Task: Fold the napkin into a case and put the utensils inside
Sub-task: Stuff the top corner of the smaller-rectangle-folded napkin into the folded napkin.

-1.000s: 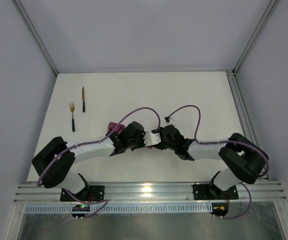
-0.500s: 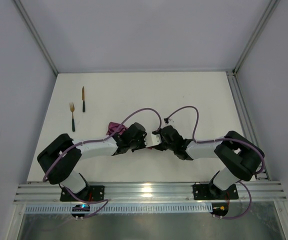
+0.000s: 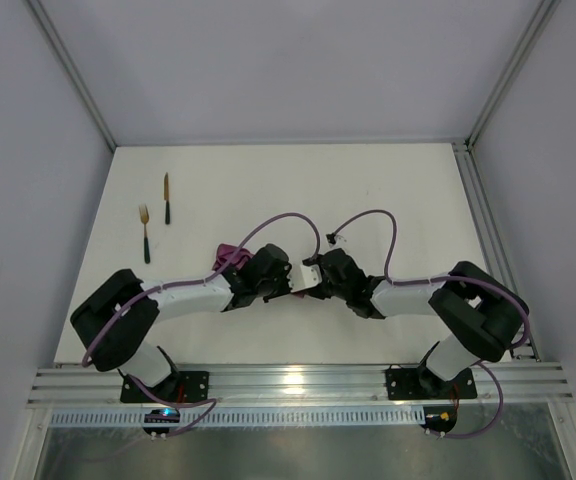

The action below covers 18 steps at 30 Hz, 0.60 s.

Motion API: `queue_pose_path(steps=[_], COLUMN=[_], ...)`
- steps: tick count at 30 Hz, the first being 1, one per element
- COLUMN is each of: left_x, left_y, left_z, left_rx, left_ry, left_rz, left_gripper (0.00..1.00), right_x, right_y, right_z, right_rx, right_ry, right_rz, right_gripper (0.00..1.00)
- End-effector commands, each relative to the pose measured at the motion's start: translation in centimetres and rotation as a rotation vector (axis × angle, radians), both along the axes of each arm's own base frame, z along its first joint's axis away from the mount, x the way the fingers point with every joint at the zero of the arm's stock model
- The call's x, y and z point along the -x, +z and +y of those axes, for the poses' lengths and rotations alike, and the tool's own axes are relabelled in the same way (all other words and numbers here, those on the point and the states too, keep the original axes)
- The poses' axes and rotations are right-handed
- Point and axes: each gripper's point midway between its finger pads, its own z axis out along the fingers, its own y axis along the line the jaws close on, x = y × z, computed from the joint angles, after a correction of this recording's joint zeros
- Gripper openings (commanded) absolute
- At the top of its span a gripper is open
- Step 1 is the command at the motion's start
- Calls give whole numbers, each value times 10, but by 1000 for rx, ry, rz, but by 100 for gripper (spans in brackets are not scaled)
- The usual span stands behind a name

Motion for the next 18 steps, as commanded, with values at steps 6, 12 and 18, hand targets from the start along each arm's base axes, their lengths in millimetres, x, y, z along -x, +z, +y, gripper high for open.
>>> queue_pose_path(steps=[6,12,18], left_x=[-16,-13,-13], left_y=[17,13,10], left_z=[-7,-6,-4], left_rx=[53,44,33], left_ry=[15,-13,-14], left_rz=[-85,-92,-93], left_gripper=[0,0,0], right_x=[8,19,2], right_y=[18,44,60], right_z=[-14,-27,-21], right_rx=[-24,-14,5], right_ry=[-4,21,-1], right_rz=[-44,-85,-132], right_gripper=[24,26,24])
